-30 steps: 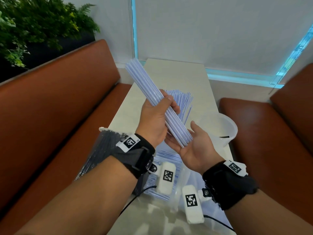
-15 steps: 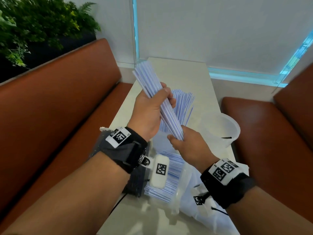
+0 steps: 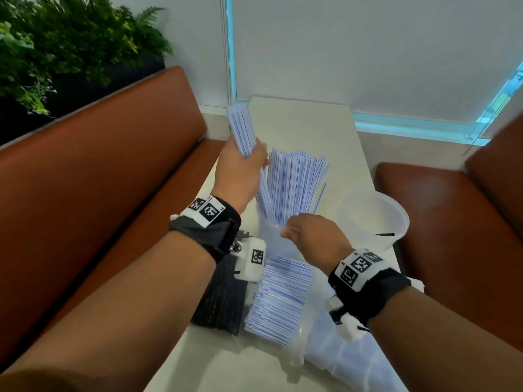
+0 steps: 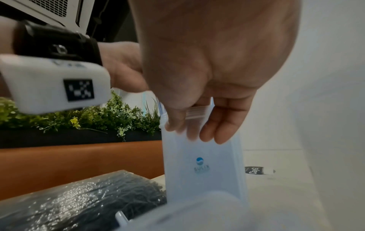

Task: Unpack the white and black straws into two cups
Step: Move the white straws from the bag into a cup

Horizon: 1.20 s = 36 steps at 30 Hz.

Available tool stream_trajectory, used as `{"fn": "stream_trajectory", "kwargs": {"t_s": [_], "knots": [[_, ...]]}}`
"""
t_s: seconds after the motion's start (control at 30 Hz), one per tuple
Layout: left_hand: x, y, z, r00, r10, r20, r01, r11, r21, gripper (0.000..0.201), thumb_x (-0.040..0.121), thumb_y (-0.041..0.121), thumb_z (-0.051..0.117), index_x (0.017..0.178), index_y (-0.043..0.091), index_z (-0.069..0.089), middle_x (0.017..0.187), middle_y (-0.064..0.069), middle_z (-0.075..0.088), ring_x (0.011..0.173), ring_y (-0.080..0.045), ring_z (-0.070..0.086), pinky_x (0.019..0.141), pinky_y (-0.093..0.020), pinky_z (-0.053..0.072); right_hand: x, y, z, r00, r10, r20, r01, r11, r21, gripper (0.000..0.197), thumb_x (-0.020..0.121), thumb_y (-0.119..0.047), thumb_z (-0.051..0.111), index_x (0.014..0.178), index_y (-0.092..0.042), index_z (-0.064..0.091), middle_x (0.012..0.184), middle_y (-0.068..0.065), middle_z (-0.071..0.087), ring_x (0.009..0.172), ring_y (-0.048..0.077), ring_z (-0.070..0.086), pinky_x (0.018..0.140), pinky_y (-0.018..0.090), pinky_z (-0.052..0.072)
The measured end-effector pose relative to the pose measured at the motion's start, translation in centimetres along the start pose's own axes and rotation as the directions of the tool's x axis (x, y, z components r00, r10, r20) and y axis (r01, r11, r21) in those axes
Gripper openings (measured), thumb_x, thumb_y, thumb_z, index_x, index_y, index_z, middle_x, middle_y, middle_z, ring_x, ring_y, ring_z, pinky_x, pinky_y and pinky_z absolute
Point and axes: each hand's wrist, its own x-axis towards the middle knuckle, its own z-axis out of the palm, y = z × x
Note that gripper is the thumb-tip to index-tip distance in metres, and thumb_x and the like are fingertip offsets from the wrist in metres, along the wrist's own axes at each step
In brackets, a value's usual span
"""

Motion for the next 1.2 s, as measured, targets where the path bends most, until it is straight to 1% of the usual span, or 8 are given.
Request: {"fn": "stream_trajectory", "kwargs": {"t_s": [0.17,0.33,0.63,0.77,0.87,0.97,1.07,1.2], "knots": [[1.1,-3.8,0.4,0.995,-0.054,0.084,0.023,0.944,0.330,0.014,0.091,0.029,0.064,0.083,0.021,0.056,0.075,0.003,0.060,0.066,-0.010,0.058,0.057,-0.024,0.045,0.2,0.3,0.2,1.000,-0.024,-0.016,0.025,0.999,0.028,0.028,0.102,-0.042,0.052,0.087,-0.019,0.059,0.085,-0.001,0.059,0.080,0.022,0.056,0.070,0.038,0.045],[1.4,-5.9,1.8,0.927,-0.236,0.290,0.092,0.895,0.436,0.037,0.095,0.031,0.065,0.128,0.016,0.056,0.117,-0.003,0.068,0.104,-0.021,0.066,0.093,-0.042,0.054,0.1,0.3,0.1,1.000,-0.017,-0.024,0.018,0.999,0.051,0.029,0.102,-0.043,0.052,0.100,-0.018,0.066,0.094,-0.001,0.062,0.086,0.020,0.058,0.076,0.036,0.046],[0.8,-6.7,1.1,0.836,-0.351,0.422,0.030,0.796,0.604,0.058,0.092,0.048,0.065,0.138,0.018,0.046,0.127,0.003,0.062,0.115,-0.019,0.062,0.097,-0.035,0.049,0.3,0.4,0.2,0.998,-0.047,-0.036,0.048,0.998,0.040,0.028,0.102,-0.042,0.051,0.100,-0.016,0.064,0.091,-0.002,0.060,0.088,0.021,0.059,0.070,0.033,0.041],[0.8,-6.2,-0.8,0.837,-0.419,0.352,0.142,0.787,0.600,0.090,0.087,0.059,0.067,0.156,0.017,0.028,0.157,-0.005,0.038,0.141,-0.023,0.041,0.113,-0.043,0.038,-1.3,-0.3,-0.5,0.982,-0.067,-0.179,0.084,0.992,0.090,0.030,0.099,-0.046,0.055,0.120,-0.027,0.064,0.114,-0.008,0.063,0.097,0.015,0.064,0.076,0.034,0.052],[-0.6,-5.1,-2.9,0.950,-0.230,0.212,0.087,0.845,0.528,0.069,0.089,0.054,0.066,0.146,0.022,0.042,0.143,0.000,0.045,0.128,-0.013,0.049,0.109,-0.039,0.042,-3.8,-0.9,-0.2,0.899,-0.046,-0.436,0.047,0.999,-0.008,0.022,0.094,-0.057,0.051,0.089,-0.036,0.056,0.077,-0.016,0.055,0.058,0.005,0.055,0.047,0.024,0.042],[-4.2,-3.4,-4.3,0.988,0.040,0.150,-0.114,0.841,0.528,0.029,0.085,0.055,0.057,0.104,0.034,0.055,0.104,0.019,0.052,0.094,0.004,0.053,0.081,-0.015,0.045,-5.7,0.3,0.9,0.944,0.263,-0.197,-0.279,0.959,-0.057,0.042,0.089,-0.074,0.037,0.086,-0.032,0.040,0.066,-0.013,0.047,0.053,0.005,0.045,0.046,0.025,0.027],[-8.1,-2.8,-3.5,0.905,-0.045,0.422,-0.220,0.801,0.557,0.019,0.085,0.053,0.049,0.085,0.036,0.057,0.086,0.015,0.059,0.078,0.000,0.057,0.070,-0.019,0.047,-6.5,1.6,1.9,0.874,0.484,0.045,-0.473,0.867,-0.157,0.057,0.083,-0.080,0.042,0.092,-0.024,0.037,0.071,-0.010,0.049,0.057,0.012,0.045,0.051,0.030,0.031],[-12.0,-5.0,-1.2,0.588,-0.317,0.744,-0.487,0.595,0.639,0.028,0.095,0.048,0.057,0.113,0.030,0.065,0.109,0.015,0.055,0.098,-0.006,0.057,0.086,-0.033,0.050,-6.3,1.5,2.6,0.851,0.505,0.145,-0.502,0.863,-0.062,0.029,0.087,-0.046,0.061,0.084,-0.020,0.050,0.082,-0.005,0.059,0.074,0.018,0.058,0.063,0.029,0.043]]}}
